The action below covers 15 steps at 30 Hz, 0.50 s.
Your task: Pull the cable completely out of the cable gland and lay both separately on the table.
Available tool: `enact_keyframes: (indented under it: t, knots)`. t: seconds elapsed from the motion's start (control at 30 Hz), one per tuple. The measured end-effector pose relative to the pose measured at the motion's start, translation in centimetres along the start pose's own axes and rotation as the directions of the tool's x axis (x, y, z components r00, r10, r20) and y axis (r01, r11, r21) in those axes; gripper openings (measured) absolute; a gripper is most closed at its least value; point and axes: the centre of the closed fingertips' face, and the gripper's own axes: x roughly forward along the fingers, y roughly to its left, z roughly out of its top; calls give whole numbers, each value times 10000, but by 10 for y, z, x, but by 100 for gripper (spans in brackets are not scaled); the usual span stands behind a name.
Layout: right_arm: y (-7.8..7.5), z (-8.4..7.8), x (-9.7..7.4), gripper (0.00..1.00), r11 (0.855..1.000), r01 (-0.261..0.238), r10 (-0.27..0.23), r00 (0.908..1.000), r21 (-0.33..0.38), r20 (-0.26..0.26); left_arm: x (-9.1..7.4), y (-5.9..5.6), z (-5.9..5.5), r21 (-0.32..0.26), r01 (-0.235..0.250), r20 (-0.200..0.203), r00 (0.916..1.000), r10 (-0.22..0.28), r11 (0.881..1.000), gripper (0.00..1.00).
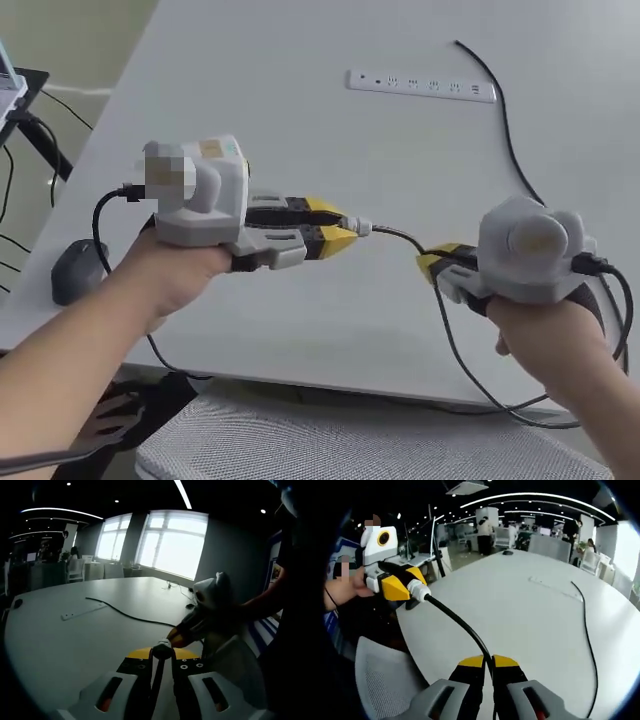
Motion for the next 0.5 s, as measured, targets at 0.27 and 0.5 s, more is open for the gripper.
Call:
enact_keyframes:
  t: [0.27,0.5]
  knots:
    - [-15,-11,6,0,9978,189,-174,9995,632,-245,1,2,2,22,14,59,10000,-14,10000,15]
    - [-20,-21,7,0,9884,269,-198,9986,1498,-487,2,3,1,-25,16,53,10000,-16,10000,15]
